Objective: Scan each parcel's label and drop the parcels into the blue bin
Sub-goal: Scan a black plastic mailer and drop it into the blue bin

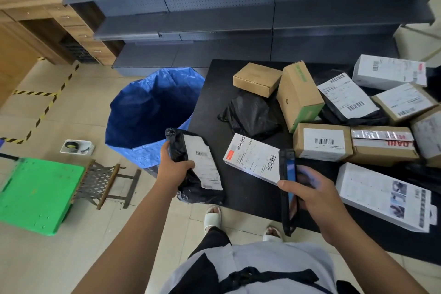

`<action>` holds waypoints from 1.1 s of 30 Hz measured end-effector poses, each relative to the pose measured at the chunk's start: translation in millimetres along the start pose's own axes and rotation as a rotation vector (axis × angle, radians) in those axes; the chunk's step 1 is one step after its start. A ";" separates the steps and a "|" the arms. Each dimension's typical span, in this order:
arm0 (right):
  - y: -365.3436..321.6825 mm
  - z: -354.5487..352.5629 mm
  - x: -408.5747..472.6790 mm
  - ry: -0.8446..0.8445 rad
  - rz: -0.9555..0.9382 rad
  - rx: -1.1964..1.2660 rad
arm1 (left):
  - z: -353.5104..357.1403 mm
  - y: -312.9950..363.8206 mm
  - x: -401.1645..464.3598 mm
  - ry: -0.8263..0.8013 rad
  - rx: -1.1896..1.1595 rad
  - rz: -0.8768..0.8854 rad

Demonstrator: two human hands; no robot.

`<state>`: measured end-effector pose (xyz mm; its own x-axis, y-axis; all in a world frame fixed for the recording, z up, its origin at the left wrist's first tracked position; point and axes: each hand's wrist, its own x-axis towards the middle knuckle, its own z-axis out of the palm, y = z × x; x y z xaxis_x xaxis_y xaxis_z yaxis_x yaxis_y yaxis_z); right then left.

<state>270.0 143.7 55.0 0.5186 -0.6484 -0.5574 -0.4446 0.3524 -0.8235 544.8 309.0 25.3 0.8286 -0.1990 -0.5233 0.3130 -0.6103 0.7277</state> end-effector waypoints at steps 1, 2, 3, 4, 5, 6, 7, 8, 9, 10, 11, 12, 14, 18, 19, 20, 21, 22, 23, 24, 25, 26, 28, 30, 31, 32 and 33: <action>-0.5 0.5 0.8 0.001 0.000 -0.001 | -4.2 1.1 1.2 -0.046 -0.070 -0.032; -1.3 1.2 0.8 0.005 0.001 -0.001 | -7.9 1.3 2.8 -0.095 -0.131 -0.061; -1.0 1.7 1.6 0.004 0.004 -0.005 | -10.5 1.2 3.9 -0.142 -0.171 -0.078; -1.2 2.2 1.6 0.002 0.009 -0.006 | -12.0 -0.1 4.9 -0.175 -0.209 -0.087; -1.1 2.6 1.9 -0.004 0.013 -0.007 | -12.0 -3.1 6.1 -0.200 -0.235 -0.089; -1.2 3.3 1.7 -0.003 0.019 -0.007 | -11.1 -8.5 7.6 -0.212 -0.278 -0.098; -0.6 3.4 1.6 -0.003 0.024 -0.016 | -9.7 -17.0 10.0 -0.216 -0.324 -0.112; -0.6 3.3 0.9 -0.003 0.032 -0.030 | -7.8 -26.3 11.4 -0.216 -0.388 -0.134; 0.3 2.7 0.6 -0.008 0.037 -0.040 | -5.5 -37.0 11.9 -0.211 -0.440 -0.163; 0.6 1.9 0.0 -0.008 0.043 -0.047 | -3.0 -47.6 11.5 -0.201 -0.484 -0.197; 0.8 1.0 -0.3 -0.010 0.045 -0.055 | -0.3 -59.5 12.6 -0.181 -0.500 -0.225; 0.5 -0.4 -1.1 -0.012 0.044 -0.060 | 1.9 -70.8 14.1 -0.157 -0.503 -0.243; 0.7 -2.9 -1.0 -0.012 0.038 -0.061 | 6.4 -82.1 9.8 -0.122 -0.422 -0.225; 0.0 -3.5 1.0 -0.001 0.023 -0.054 | -2.0 -77.2 0.5 0.070 -0.133 -0.106; 0.3 -3.3 1.9 0.001 0.021 -0.054 | -8.1 -69.7 -1.4 0.120 0.008 -0.037; 0.4 -3.0 2.5 0.001 0.018 -0.052 | -13.9 -62.2 -0.9 0.149 0.167 0.077; 0.5 -2.4 2.6 -0.003 0.012 -0.047 | -18.4 -53.3 1.3 0.144 0.348 0.232; 0.2 -1.8 2.3 -0.005 0.006 -0.042 | -20.5 -44.3 5.8 0.079 0.547 0.396; 0.5 -1.1 2.2 -0.006 0.002 -0.035 | -19.7 -31.8 6.2 -0.045 0.769 0.532; 0.6 -0.5 1.8 -0.005 0.001 -0.029 | -16.3 -24.5 8.7 -0.194 1.004 0.631; 0.9 0.3 1.7 -0.004 0.001 -0.026 | -10.4 -15.9 7.8 -0.338 1.226 0.692; 1.3 0.9 1.7 -0.001 -0.001 -0.025 | -3.5 -10.7 7.5 -0.442 1.415 0.744; 1.9 2.0 0.7 0.004 -0.004 -0.018 | 10.2 -4.5 6.8 -0.538 1.691 0.851; 2.1 2.0 -1.8 0.011 -0.005 -0.010 | 20.5 -3.1 11.0 -0.569 1.830 0.932; 2.4 1.8 -3.6 0.017 -0.005 -0.010 | 24.5 -2.7 13.7 -0.570 1.882 0.956; 2.4 1.3 -5.7 0.024 -0.007 -0.010 | 28.5 -3.5 17.3 -0.569 1.921 0.973; 2.7 0.9 -7.8 0.031 -0.009 -0.007 | 31.6 -3.8 18.8 -0.574 1.956 0.991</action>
<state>265.4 150.3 57.0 0.4992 -0.6723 -0.5466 -0.4457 0.3417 -0.8274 544.5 283.4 -1.3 0.0971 -0.7253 -0.6815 -0.9659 0.0965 -0.2403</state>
